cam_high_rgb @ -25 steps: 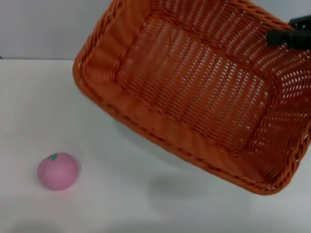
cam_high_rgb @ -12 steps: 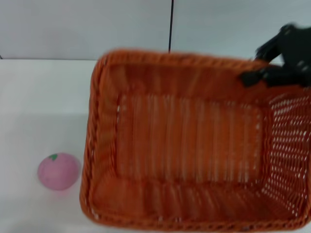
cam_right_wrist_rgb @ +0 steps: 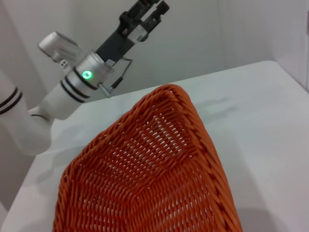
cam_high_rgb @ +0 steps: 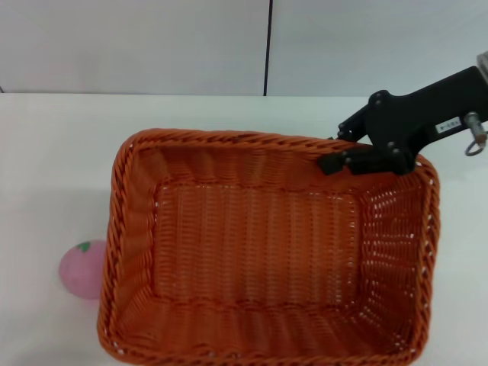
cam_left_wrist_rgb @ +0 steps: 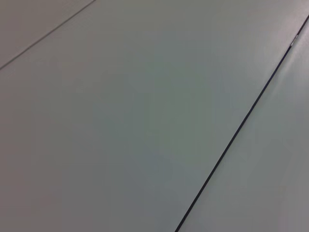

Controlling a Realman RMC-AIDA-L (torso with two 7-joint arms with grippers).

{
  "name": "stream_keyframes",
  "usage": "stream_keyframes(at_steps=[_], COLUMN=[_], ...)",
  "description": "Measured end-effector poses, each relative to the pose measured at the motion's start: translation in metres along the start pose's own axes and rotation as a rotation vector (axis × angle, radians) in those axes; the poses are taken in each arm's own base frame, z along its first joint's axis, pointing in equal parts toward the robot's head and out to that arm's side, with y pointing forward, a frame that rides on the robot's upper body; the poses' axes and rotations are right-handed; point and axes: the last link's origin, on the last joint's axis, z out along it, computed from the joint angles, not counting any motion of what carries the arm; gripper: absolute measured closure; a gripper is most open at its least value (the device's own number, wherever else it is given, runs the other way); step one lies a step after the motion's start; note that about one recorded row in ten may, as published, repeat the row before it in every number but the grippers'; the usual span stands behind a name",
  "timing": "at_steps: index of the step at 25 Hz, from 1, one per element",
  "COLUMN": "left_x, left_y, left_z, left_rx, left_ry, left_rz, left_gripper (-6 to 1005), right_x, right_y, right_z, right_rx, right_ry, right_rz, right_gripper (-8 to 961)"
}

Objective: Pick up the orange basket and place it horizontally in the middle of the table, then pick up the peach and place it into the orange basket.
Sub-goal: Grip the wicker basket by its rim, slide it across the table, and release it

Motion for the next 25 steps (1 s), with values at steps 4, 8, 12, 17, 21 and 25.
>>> stream_keyframes(at_steps=[4,8,12,17,21,25], left_x=[-0.001,-0.001,-0.001,-0.003,-0.004,-0.005], left_y=[0.0,0.0,0.0,0.001,0.0,0.0], left_z=[0.0,0.0,0.0,0.001,0.001,0.002], left_rx=[-0.001,-0.002,-0.002,-0.004,0.001,0.003], left_ry=[-0.002,-0.004,-0.006,-0.015,-0.021,-0.023], left_rz=[-0.001,-0.002,-0.002,-0.005,-0.007,-0.008], left_gripper=[360,361,362,363,363,364], right_x=[0.005,0.01,0.011,0.011,0.013,0.012], right_y=[-0.005,-0.005,-0.004,-0.005,-0.007,-0.008], right_z=[0.006,0.01,0.011,0.015,0.027,0.035], right_rx=[0.026,0.022,0.018,0.017,0.03,0.028], right_ry=[-0.006,-0.004,-0.001,0.008,0.029,0.054], right_rz=[0.009,0.013,0.016,0.012,0.017,0.023], right_gripper=[758,755,752,748,745,742])
